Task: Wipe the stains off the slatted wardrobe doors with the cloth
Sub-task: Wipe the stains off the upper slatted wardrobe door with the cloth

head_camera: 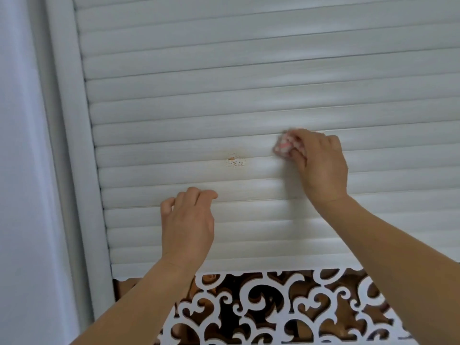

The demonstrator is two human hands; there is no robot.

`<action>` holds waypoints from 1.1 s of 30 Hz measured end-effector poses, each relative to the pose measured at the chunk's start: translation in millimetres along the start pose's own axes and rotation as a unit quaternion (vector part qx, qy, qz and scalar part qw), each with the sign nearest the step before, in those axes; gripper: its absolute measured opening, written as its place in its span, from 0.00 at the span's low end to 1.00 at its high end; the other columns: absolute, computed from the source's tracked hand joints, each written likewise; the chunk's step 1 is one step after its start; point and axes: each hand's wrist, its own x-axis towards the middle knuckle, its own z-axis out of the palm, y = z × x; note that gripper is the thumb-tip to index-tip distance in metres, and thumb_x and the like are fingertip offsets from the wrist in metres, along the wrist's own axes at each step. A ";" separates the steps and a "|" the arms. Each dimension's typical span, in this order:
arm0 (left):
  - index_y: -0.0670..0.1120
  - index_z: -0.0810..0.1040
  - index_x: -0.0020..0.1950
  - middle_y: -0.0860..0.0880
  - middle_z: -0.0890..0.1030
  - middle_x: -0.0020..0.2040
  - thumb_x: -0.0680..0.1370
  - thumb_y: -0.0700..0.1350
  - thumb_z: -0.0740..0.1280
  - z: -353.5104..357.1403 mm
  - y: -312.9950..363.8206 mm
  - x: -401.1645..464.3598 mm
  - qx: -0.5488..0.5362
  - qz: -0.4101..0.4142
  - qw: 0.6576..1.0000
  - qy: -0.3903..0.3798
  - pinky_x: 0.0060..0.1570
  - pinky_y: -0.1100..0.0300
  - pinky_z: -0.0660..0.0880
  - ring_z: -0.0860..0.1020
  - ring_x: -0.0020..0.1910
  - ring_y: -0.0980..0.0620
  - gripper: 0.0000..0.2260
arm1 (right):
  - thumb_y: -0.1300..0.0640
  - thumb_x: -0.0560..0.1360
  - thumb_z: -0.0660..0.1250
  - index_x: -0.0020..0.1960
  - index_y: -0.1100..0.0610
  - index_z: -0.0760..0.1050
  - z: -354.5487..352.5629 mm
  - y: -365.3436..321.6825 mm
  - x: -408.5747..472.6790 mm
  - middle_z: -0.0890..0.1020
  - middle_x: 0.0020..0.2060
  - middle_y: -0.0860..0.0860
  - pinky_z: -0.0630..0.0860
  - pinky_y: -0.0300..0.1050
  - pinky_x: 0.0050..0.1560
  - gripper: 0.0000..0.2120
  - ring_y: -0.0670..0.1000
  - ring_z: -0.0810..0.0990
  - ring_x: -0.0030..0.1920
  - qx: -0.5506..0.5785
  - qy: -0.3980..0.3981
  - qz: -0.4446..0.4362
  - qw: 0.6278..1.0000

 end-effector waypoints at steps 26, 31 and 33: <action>0.44 0.74 0.67 0.42 0.71 0.69 0.62 0.28 0.64 12.8 -44.1 32.8 0.095 0.037 0.992 -0.078 0.64 0.33 0.59 0.69 0.69 0.42 0.34 | 0.52 0.70 0.63 0.39 0.52 0.83 67.1 -91.3 -15.0 0.78 0.32 0.50 0.58 0.45 0.42 0.10 0.54 0.76 0.33 -0.097 0.054 -0.118 0.987; 0.43 0.76 0.64 0.40 0.74 0.66 0.59 0.28 0.65 14.7 -48.7 31.5 0.113 0.069 0.990 -0.043 0.60 0.30 0.60 0.73 0.65 0.41 0.33 | 0.53 0.70 0.66 0.41 0.51 0.83 71.5 -96.2 -15.8 0.79 0.34 0.49 0.59 0.46 0.42 0.07 0.55 0.76 0.33 -0.103 0.052 -0.149 0.982; 0.44 0.75 0.65 0.41 0.74 0.66 0.59 0.27 0.66 14.8 -50.8 30.7 0.117 0.072 0.990 -0.043 0.61 0.30 0.60 0.72 0.66 0.41 0.34 | 0.51 0.71 0.63 0.43 0.50 0.83 62.5 -80.9 -16.1 0.80 0.35 0.50 0.59 0.47 0.42 0.10 0.55 0.78 0.34 -0.108 0.057 -0.146 0.982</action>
